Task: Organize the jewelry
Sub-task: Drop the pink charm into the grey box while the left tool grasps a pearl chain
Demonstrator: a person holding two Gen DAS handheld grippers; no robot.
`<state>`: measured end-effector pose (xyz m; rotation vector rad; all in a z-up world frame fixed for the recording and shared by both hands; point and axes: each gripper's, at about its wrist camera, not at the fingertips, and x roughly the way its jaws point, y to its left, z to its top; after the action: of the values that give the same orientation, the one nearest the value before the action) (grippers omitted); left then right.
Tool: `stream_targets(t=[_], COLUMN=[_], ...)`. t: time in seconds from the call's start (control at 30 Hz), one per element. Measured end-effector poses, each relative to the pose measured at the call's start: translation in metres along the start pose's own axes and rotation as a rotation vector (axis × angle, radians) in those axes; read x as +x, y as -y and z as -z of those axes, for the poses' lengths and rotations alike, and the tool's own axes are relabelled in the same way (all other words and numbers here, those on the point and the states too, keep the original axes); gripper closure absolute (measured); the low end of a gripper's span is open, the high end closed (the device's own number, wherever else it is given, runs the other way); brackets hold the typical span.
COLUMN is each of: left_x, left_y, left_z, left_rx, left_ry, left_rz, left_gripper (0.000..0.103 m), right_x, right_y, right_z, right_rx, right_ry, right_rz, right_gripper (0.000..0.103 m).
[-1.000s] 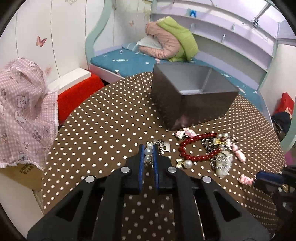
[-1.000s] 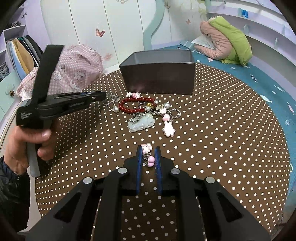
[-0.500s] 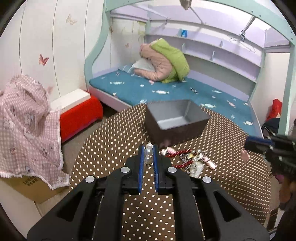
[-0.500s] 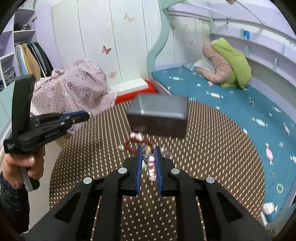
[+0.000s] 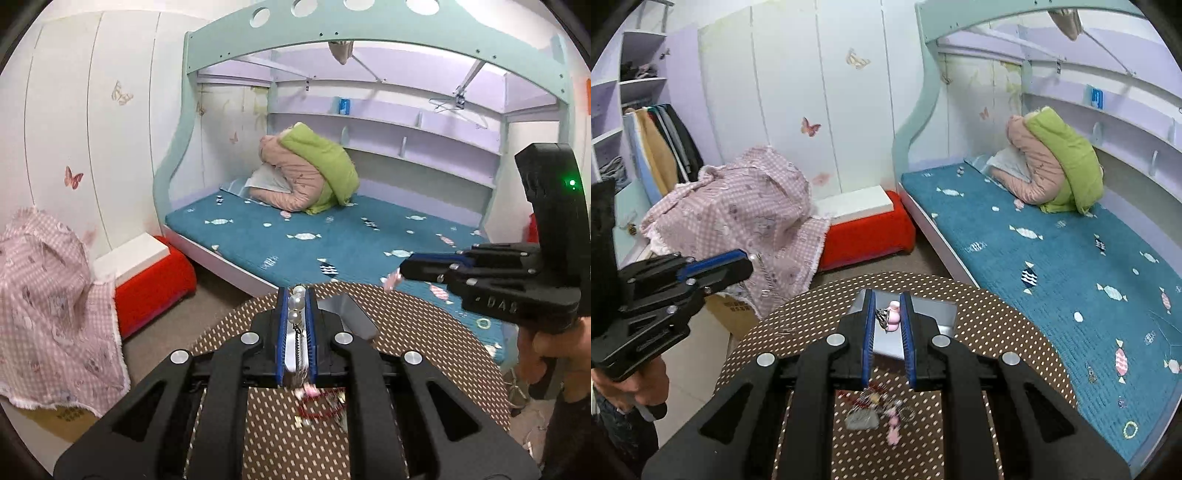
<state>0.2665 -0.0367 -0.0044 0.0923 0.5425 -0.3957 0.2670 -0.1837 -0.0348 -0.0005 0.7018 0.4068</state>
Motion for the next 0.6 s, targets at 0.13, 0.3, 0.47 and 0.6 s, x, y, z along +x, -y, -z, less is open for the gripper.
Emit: stream_targets(t=[0.13,0.3,0.47,0.6], left_x=[0.041,0.091,0.126,0.131], left_y=[-0.001,-0.004,-0.01,-0.015], left_z=[-0.013,-0.008,0.006,0.017], left_rx=[-0.023,-0.061,-0.089,-0.105], left_ry=[-0.063,-0.152,-0.226,-0.247], left_rz=[0.009,0.019,0.017,-0.013], left_gripper=[0.094,0.094,0.094,0.072], right_x=[0.037,0.077,0.1,0.105], right_y=[0.013,0.022,0.035,0.043], right_z=[-0.004,0.002,0.007,0.014], right_rx=[0.031,0.063,0.106,0.136], right_ry=[-0.081,-0.169,-0.23,-0.248], right_rz=[-0.002,0.002,0.018,0.031], right_gripper=[0.091,0.091,0.09,0.087])
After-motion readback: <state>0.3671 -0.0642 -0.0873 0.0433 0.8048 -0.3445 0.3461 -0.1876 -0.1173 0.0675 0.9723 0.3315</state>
